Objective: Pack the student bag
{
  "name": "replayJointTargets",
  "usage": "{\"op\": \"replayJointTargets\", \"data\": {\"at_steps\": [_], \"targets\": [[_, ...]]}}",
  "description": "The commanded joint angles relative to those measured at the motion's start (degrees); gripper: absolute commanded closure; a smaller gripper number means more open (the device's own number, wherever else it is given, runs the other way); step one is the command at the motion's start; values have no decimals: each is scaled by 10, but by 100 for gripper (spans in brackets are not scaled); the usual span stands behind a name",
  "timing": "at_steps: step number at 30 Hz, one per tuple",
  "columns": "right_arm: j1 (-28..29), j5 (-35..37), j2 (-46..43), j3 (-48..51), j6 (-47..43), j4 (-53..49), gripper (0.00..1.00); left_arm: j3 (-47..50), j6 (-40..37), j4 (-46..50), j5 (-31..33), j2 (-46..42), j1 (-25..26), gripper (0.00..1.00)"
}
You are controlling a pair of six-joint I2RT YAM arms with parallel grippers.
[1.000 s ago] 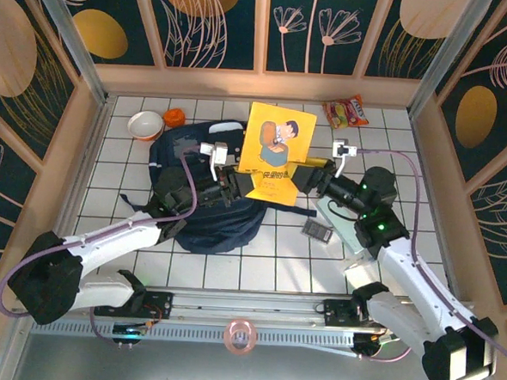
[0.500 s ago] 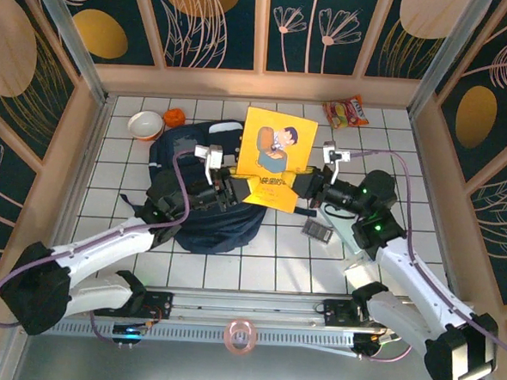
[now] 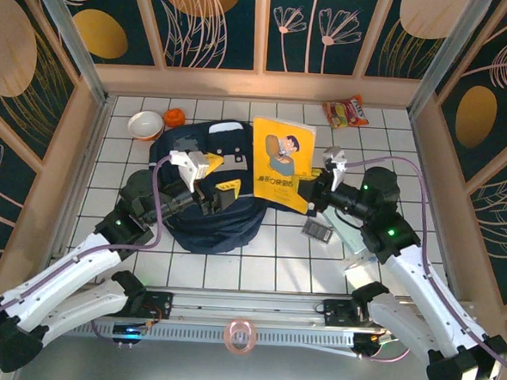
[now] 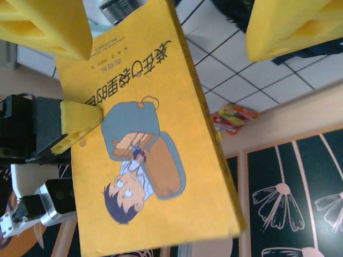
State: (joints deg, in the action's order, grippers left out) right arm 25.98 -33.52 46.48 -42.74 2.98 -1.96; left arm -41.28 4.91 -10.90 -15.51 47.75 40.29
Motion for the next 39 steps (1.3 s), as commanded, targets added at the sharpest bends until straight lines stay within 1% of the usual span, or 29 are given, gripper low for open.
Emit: {"op": "replayJointTargets", "data": {"at_steps": [1, 5, 7, 11, 14, 17, 21, 24, 26, 29, 31, 32, 35, 37, 38, 39], "targets": [[8, 27, -6, -46, -120, -46, 100, -38, -155, 123, 2, -11, -1, 24], [28, 54, 17, -67, -189, -96, 100, -66, -226, 187, -13, -5, -1, 23], [50, 79, 34, -78, -232, -126, 100, -76, -255, 214, -17, 0, 0, 22], [115, 156, 77, -110, -308, -189, 100, -82, -315, 249, -31, 15, -1, 20], [151, 204, 109, -125, -347, -220, 100, -86, -328, 255, -37, 37, 0, 18], [185, 228, 131, -131, -384, -241, 100, -88, -337, 254, -38, 51, -1, 16], [210, 239, 142, -133, -448, -266, 100, -77, -349, 236, -10, 48, -1, 14], [216, 221, 140, -138, -488, -280, 100, -73, -361, 240, -8, 52, -1, 13], [216, 197, 136, -141, -500, -277, 100, -77, -375, 263, -32, 64, 0, 14], [216, 156, 135, -150, -506, -271, 100, -85, -391, 301, -85, 89, 0, 18], [216, 134, 138, -157, -510, -272, 100, -88, -392, 310, -110, 102, -1, 27], [216, 127, 140, -161, -511, -271, 100, -87, -393, 310, -122, 106, -1, 34], [204, 109, 134, -158, -504, -258, 95, -84, -379, 288, -153, 103, -1, 64], [179, 81, 120, -146, -485, -236, 83, -69, -358, 253, -159, 88, -1, 93], [155, 56, 109, -139, -469, -224, 72, -54, -344, 222, -154, 74, -1, 100], [125, 22, 96, -129, -448, -209, 61, -35, -328, 190, -151, 57, -2, 100]]}}
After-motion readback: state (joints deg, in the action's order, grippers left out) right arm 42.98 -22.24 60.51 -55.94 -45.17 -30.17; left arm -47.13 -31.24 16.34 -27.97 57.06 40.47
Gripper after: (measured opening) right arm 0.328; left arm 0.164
